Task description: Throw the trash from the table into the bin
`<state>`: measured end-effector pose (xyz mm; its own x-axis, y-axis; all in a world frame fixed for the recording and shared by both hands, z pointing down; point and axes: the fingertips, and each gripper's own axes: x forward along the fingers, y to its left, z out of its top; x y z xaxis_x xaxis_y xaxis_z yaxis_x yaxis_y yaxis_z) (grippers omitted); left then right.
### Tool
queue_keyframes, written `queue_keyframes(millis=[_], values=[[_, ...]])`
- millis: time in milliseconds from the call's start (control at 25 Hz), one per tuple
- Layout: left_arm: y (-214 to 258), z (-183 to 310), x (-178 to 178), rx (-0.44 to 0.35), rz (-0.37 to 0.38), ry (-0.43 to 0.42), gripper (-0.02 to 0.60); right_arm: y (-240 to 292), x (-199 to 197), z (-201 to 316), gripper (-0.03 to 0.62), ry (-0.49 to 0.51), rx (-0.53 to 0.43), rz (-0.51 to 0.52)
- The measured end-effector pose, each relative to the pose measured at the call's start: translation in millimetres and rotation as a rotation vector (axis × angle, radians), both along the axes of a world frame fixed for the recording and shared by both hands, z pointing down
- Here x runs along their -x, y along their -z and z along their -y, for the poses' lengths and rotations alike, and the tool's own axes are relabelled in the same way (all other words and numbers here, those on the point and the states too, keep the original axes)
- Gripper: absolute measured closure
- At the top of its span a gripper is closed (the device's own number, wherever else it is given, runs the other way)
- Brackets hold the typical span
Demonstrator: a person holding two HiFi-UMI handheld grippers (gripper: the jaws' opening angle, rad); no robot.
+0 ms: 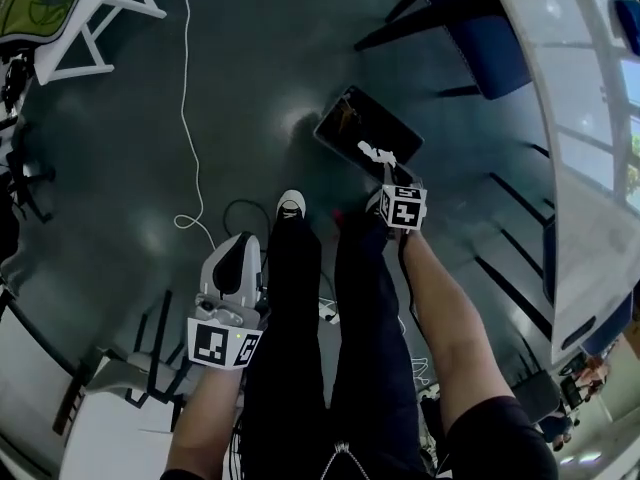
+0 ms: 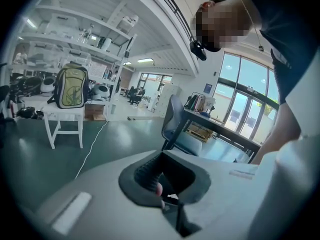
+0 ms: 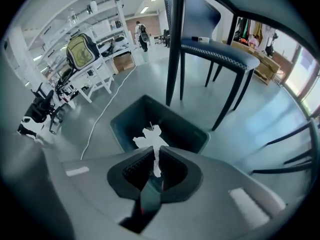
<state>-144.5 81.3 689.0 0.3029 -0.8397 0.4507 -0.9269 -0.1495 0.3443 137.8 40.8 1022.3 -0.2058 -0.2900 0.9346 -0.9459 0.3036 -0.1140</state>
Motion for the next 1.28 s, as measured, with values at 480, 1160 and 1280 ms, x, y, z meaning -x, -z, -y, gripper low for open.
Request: queue_keyframes(millis=[480,1160,1280], values=[[-25.3,-20.3,12.4,0.038,-0.004,0.028,0.581,-70.6,-6.3,-31.0,0.532,0.002,0.152,-0.076],[15.7,-17.7,-3.3,-0.005,-0.033,0.003,0.581,42.8,14.9,-19.4,0.489,0.087,0.004,-0.029],[65.9,-2.6,-13.7,-0.053,-0.027,-0.043,0.581,145.6,33.6,-12.7,0.56,0.112,-0.115,0.043]])
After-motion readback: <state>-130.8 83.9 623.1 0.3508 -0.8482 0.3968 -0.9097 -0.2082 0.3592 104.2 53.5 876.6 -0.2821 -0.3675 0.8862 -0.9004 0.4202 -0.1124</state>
